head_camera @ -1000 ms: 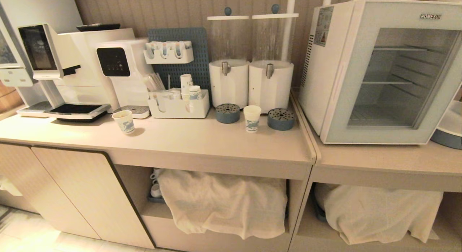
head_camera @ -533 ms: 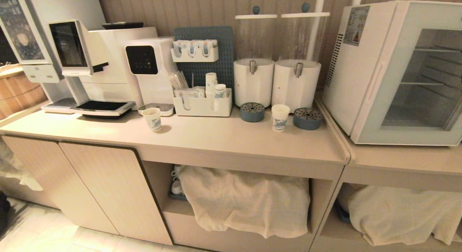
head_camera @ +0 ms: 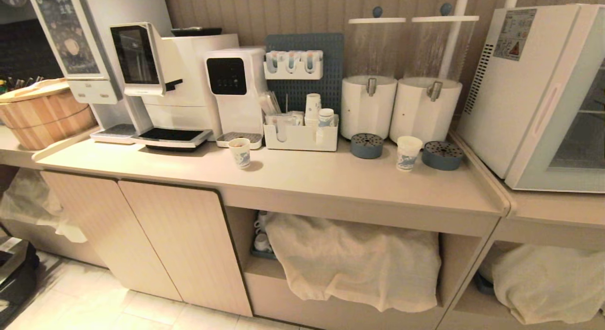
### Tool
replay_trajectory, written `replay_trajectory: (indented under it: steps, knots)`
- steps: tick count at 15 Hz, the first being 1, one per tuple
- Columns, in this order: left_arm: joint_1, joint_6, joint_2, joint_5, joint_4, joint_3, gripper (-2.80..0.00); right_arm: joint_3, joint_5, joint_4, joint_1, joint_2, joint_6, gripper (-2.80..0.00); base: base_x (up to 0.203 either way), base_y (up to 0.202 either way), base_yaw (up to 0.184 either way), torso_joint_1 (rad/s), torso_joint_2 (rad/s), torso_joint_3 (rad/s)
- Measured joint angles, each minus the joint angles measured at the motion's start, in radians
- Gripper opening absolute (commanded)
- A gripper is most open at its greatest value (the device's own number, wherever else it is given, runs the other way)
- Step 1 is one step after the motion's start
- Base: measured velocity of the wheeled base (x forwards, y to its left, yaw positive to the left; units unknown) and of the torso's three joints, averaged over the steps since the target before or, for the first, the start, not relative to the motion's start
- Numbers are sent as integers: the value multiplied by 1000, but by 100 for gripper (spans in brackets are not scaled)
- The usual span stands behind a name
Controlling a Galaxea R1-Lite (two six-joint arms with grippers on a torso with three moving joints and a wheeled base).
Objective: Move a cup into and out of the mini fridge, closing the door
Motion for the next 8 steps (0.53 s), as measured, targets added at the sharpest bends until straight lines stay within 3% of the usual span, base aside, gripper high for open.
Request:
replay_trajectory:
  steps: [3,8]
  knots:
    - [0,0,0,0,0,0,-280,10,0,-37,0,0,0,-280,0,207,-16,-100,282,131]
    - [0,0,0,0,-1,0,-280,12,0,-39,0,0,1,-280,-1,208,-99,-22,29,16]
